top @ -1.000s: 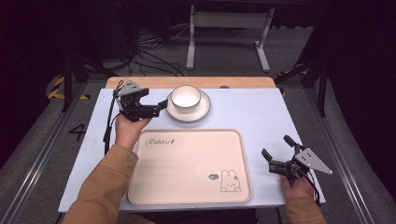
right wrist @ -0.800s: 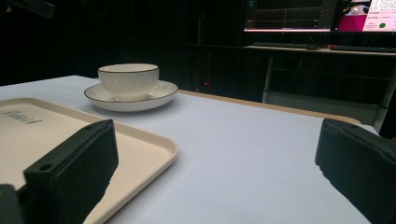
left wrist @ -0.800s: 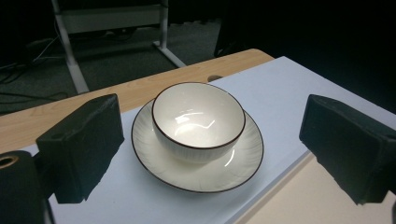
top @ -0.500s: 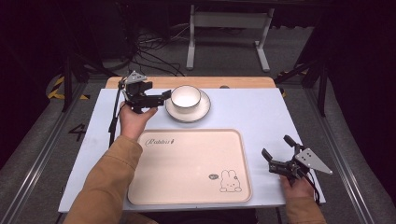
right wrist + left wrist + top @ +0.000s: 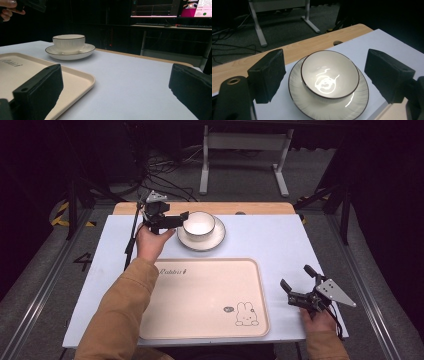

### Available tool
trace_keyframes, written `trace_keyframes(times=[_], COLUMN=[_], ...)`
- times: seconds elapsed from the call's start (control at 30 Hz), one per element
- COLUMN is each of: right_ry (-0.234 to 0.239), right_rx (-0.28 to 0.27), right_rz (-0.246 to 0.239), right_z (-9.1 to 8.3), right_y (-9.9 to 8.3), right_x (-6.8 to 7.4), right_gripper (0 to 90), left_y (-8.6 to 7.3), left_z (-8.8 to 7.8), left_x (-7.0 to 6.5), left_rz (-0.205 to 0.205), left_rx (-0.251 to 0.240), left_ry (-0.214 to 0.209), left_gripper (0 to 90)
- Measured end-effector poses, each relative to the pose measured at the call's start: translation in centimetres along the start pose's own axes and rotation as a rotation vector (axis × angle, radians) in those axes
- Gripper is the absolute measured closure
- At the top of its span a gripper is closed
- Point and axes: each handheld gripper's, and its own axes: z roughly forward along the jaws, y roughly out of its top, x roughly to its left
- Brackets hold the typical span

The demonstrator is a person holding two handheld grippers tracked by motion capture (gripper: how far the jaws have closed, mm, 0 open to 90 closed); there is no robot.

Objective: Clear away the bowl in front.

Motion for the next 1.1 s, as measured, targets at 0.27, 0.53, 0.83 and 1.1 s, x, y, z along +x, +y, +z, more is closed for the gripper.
trace_keyframes(times=[0.27,0.53,0.83,1.1], right_ry=[0.0,0.0,0.001,0.0], right_rx=[-0.002,-0.001,-0.002,-0.003], right_rz=[-0.001,-0.001,-0.001,-0.001], right_z=[0.0,0.0,0.0,-0.1], right_y=[0.0,0.0,0.0,0.0], right_x=[0.0,0.0,0.0,0.0], right_gripper=[0.1,0.1,0.1,0.1], left_y=[0.4,0.0,-0.5,-1.2], left_z=[1.7,3.0,5.1,6.6], left_x=[0.6,1.2,1.3,1.4], left_rz=[-0.016,-0.056,-0.113,-0.16], left_rx=[0.042,0.097,0.193,0.249], left_ry=[0.051,0.041,0.04,0.025], left_gripper=[15.8,16.6,27.3,33.2])
